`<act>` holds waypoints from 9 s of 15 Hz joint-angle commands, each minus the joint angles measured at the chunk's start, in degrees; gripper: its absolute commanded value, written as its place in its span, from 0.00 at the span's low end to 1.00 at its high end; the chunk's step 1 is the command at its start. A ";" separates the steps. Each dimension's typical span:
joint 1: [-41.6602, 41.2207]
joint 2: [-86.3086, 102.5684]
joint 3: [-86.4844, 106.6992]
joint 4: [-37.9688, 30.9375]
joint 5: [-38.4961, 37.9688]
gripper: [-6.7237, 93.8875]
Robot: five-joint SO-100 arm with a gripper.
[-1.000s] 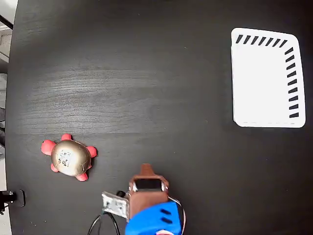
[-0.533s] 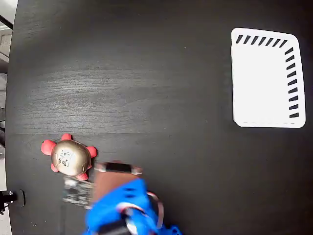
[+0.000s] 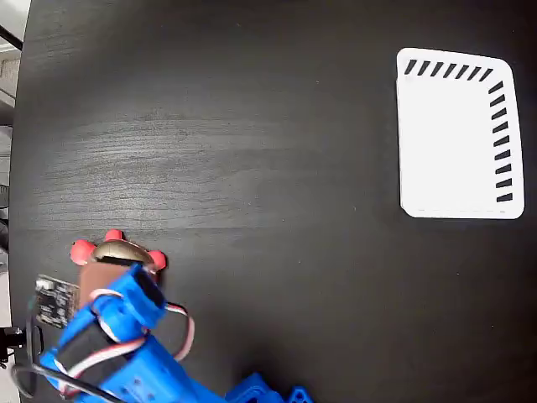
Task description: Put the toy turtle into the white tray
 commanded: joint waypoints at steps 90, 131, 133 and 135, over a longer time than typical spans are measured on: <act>76.03 -59.85 -91.05 12.30 -40.17 0.06; 50.62 -19.25 -45.97 1.14 -30.41 0.06; 46.14 -13.10 -38.50 0.00 -29.27 0.06; 42.45 -5.19 -26.98 -3.34 -29.18 0.06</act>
